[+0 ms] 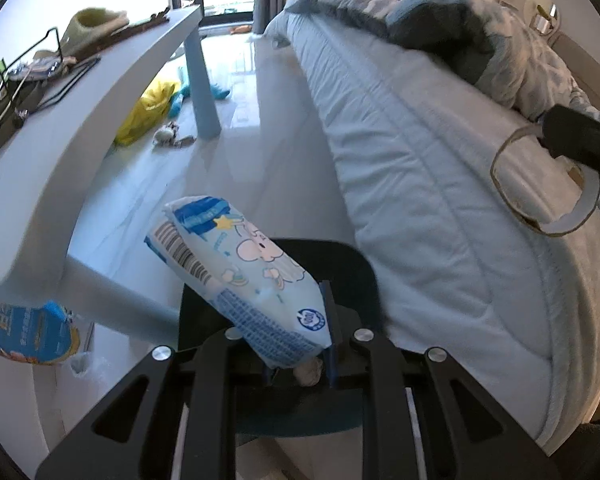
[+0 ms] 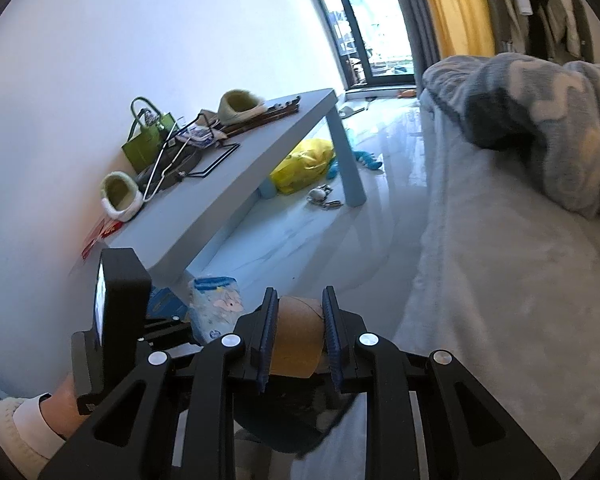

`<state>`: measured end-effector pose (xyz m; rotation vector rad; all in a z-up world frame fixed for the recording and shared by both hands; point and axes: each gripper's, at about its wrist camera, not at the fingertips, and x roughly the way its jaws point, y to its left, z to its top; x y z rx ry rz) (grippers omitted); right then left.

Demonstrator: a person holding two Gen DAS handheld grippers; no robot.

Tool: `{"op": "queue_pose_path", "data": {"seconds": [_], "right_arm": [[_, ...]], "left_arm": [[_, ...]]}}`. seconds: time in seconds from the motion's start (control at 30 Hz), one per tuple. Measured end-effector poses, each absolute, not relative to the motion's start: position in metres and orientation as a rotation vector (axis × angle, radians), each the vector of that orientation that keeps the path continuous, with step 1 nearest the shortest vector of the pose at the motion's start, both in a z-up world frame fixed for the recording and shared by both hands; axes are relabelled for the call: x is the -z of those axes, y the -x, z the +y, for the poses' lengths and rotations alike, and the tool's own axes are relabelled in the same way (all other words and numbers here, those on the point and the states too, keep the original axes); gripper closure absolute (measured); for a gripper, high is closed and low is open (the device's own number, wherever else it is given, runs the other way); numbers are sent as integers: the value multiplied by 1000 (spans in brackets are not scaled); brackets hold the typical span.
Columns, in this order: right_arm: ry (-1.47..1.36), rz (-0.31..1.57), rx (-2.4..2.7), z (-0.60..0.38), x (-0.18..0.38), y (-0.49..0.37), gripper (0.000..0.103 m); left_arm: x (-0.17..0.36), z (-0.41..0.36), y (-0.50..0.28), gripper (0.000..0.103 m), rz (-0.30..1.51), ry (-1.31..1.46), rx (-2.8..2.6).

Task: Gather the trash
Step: 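Open the left gripper over the bin while the right releases the tape roll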

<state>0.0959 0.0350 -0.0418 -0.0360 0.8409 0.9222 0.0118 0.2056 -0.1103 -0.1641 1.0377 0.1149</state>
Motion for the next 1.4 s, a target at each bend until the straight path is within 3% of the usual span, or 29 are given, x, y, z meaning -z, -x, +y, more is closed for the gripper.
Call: {"op": "queue_pose_path", "data": {"seconds": [0.5,0.57,0.73,1.17,1.27,1.4], "right_arm": [[75,886,-953,80,67,-92,80],[83,893,-957,86,70,-92,80],[103,910,-953,95,80,-91,80],[154,980,-918,111,114,-94,80],[165,1004,-912,116,125,-94,80],[184,1050,-893,121,144,-96,80]], "left_arm": [[156,240,5,81,1182,214,-123],[163,242,7,78,1208,210,-119],[164,248,13,52,1216,211,-128],[107,267,22,41,1001,278,-134],[93,271,25,32,949,305,-122],[81,275,27,31,895,318,-128]]}}
